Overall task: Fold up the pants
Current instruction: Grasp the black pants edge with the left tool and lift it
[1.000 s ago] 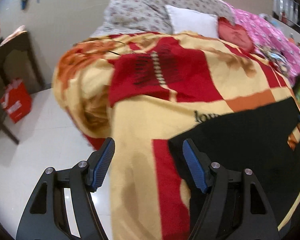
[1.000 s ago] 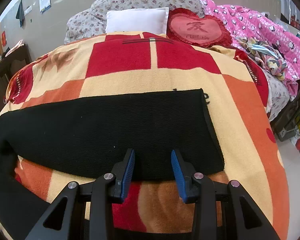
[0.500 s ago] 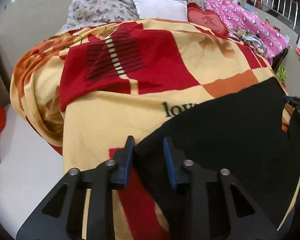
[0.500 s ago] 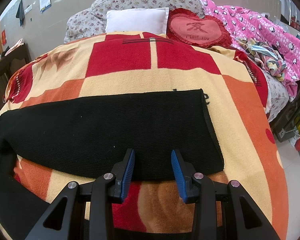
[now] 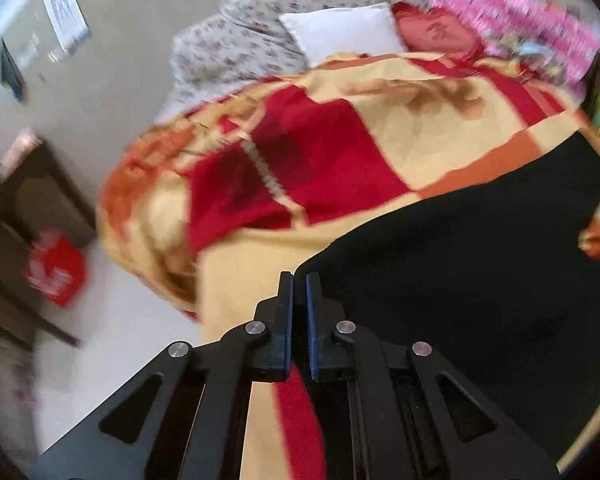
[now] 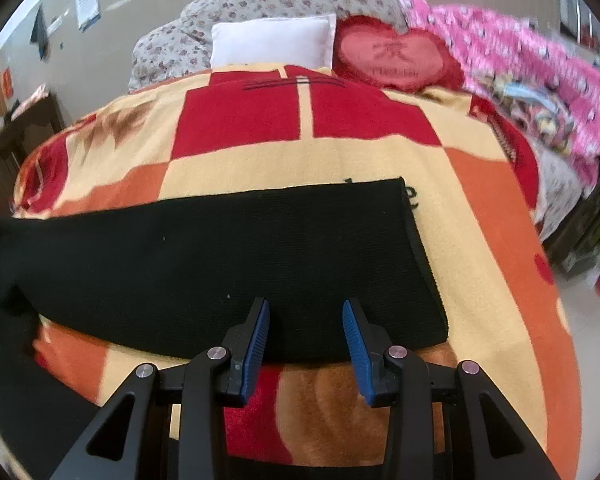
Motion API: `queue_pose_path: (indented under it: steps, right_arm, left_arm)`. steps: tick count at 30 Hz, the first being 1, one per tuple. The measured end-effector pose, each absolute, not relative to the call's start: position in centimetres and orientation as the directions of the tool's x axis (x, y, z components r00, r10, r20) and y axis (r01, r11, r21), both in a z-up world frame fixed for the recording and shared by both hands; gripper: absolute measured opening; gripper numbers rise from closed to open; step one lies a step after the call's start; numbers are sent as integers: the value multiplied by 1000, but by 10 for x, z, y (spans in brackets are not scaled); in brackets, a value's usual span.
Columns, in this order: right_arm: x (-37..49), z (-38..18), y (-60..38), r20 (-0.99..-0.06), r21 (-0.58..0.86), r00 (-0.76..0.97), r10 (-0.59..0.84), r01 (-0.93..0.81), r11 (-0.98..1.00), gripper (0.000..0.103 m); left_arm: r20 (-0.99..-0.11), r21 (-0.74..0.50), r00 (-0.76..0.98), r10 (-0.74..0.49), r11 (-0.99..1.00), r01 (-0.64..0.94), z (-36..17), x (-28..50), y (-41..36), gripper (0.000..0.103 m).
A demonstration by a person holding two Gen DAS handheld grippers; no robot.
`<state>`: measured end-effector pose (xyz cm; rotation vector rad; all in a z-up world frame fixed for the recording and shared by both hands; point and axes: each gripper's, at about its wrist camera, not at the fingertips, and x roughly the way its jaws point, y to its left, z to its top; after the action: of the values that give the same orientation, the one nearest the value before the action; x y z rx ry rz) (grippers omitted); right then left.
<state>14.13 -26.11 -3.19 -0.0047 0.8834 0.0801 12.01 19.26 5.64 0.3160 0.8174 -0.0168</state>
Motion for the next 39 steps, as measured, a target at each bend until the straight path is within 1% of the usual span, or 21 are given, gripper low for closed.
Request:
queue_pose_path:
  steps: [1,2,3,4,6,8,11,12,13,15,17,18,21,22,23,24,32,35,39]
  right_arm:
    - [145,-23,-273,-780,83,617,101,-57,995,36]
    - [146,-10,-287,-765,140,632,124,-25,990,36]
    - [148,0,-302,-746,190,650,141,6,982,36]
    - [151,12,-321,-728,259,666,164,46,965,36]
    - [162,23,-348,-724,346,661,195,103,933,36]
    - [178,24,-364,-743,383,631,222,129,915,36]
    - [198,16,-363,-748,425,591,302,77,902,36]
    - [203,13,-359,-759,405,582,293,70,912,36]
    - [209,10,-355,-767,382,577,280,61,922,35]
    - [220,4,-349,-776,365,564,282,38,930,29]
    - [231,-1,-347,-795,321,557,240,51,946,28]
    - [236,-5,-348,-801,324,547,246,50,945,25]
    - [244,-13,-347,-817,306,527,235,50,951,20]
    - [246,-15,-346,-822,305,515,242,39,952,17]
    - [246,-16,-344,-827,292,510,237,30,956,7]
    - [244,-14,-342,-828,274,513,227,15,962,6]
    - [180,28,-348,-735,233,631,248,-108,966,5]
    - [147,34,-351,-710,212,660,245,-131,968,5]
    - [102,35,-353,-677,201,690,255,-160,966,5]
  left_arm:
    - [-696,344,697,172,932,114,58,120,186,5]
    - [-657,440,711,251,893,92,59,118,174,5]
    - [-632,485,717,294,871,71,58,118,164,5]
    - [-626,492,716,308,869,57,57,118,161,5]
    - [-603,495,727,327,869,19,53,117,149,5]
    - [-590,486,733,340,874,-14,49,117,148,5]
    - [-623,385,726,291,922,-40,50,118,159,4]
    - [-644,342,718,264,939,-38,51,119,166,4]
    - [-650,326,717,253,945,-39,52,119,168,4]
    - [-659,284,719,221,958,-34,57,117,173,4]
    - [-664,265,720,203,964,-28,61,114,171,4]
    - [-661,266,723,202,964,-26,62,113,171,4]
    - [-667,254,721,191,967,-21,61,114,170,4]
    - [-667,246,721,187,969,-24,61,113,171,4]
    - [-668,242,721,185,970,-25,61,112,172,4]
    - [-668,237,722,181,971,-24,62,111,172,4]
    - [-630,205,763,142,979,-13,72,77,166,4]
    - [-615,197,776,140,980,-20,72,59,168,4]
    - [-625,181,770,128,983,-17,63,35,174,4]
